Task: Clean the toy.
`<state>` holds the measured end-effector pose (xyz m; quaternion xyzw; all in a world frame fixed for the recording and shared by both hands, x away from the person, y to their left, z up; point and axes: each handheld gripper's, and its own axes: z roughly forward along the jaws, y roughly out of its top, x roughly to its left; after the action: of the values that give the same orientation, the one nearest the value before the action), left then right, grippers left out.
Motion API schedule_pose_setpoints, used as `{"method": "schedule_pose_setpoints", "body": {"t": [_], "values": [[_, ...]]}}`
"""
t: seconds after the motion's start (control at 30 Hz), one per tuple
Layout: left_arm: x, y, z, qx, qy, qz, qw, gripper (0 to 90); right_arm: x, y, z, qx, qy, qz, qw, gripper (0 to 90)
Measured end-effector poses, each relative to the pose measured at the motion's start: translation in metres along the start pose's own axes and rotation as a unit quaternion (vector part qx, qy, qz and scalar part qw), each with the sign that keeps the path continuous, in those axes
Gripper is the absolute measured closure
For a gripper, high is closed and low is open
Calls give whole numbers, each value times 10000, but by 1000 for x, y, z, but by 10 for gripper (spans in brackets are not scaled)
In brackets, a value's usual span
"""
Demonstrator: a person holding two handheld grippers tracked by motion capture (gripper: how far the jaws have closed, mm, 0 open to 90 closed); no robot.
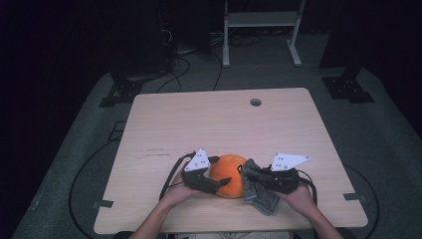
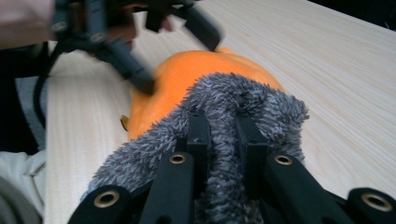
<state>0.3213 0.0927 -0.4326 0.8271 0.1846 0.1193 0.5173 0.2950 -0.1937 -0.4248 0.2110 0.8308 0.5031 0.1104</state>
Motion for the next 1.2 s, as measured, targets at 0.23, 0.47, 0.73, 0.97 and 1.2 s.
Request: {"method": "schedule_pose_setpoints", "body": {"t": [0.23,0.47,0.73,0.97,1.2], "values": [[2,-6,8,211,-129,-193,9995,284,-10,-11,-3,20,-242,279,9993,791],[-3,-9,3,308,-112,16,9995,302,-14,-9,-12,-307,-178,570,9977,791],[-2,-14,-1,338,-203,3,9992,306,-8,-4,-1,-257,-173,552,9980,790],[-5,-13,-1,327,-210,130,9992,305,-12,-3,-11,-576,21,773,9953,789],[2,-2,-1,171,-189,-58,9997,89,1,0,1,-403,191,426,9981,789]]}}
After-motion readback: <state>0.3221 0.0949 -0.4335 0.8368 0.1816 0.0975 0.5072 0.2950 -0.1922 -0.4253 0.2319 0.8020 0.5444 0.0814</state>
